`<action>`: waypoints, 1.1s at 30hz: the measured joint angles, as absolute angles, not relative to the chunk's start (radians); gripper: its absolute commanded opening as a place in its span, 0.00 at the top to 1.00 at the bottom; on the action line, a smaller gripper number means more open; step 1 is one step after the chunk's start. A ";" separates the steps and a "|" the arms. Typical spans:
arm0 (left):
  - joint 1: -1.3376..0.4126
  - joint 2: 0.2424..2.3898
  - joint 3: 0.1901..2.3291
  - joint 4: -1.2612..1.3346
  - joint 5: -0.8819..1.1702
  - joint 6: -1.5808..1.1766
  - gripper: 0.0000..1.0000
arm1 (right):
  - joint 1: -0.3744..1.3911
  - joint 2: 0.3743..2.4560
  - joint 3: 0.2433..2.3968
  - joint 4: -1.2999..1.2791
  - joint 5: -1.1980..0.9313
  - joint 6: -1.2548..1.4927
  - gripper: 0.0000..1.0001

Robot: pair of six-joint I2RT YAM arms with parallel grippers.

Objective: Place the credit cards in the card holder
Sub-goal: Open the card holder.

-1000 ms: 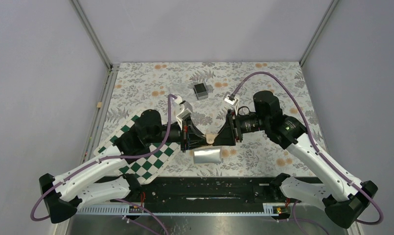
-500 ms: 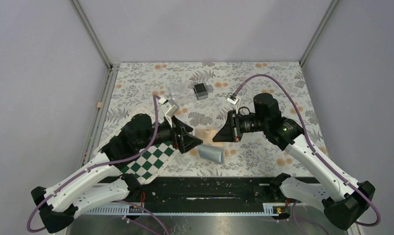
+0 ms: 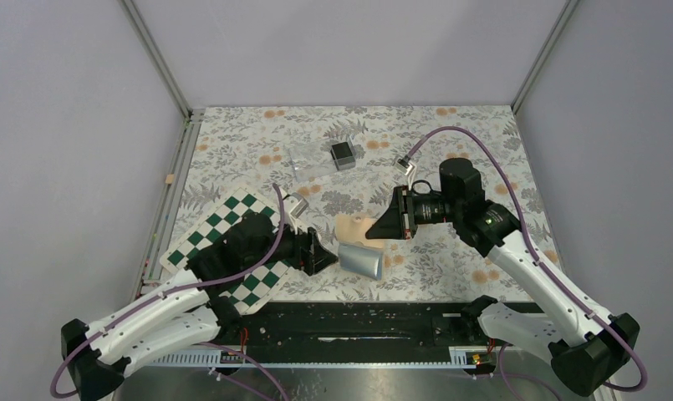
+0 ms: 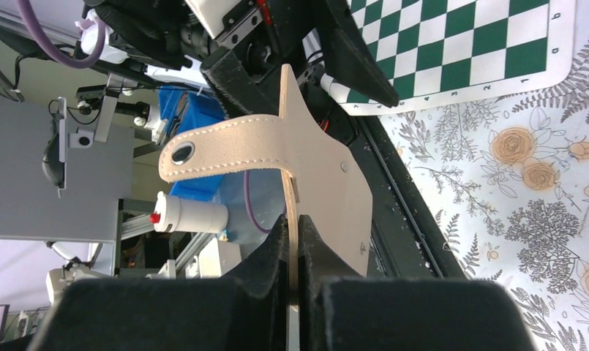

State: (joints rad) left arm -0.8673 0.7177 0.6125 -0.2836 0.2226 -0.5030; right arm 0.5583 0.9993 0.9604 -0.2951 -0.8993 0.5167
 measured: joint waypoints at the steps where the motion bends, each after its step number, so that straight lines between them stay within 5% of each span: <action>1: -0.867 0.727 0.612 -0.279 0.221 -0.503 0.23 | 0.558 0.999 0.958 -0.285 -0.907 0.527 1.00; 33: -0.866 0.691 0.613 -0.101 0.360 -0.500 0.23 | 0.556 1.020 0.939 -0.249 -0.937 0.559 1.00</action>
State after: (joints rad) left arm -0.8658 0.6907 0.6128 -0.1013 0.3595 -0.5003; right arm 0.5560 1.0203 0.9390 -0.2493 -0.9371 0.5594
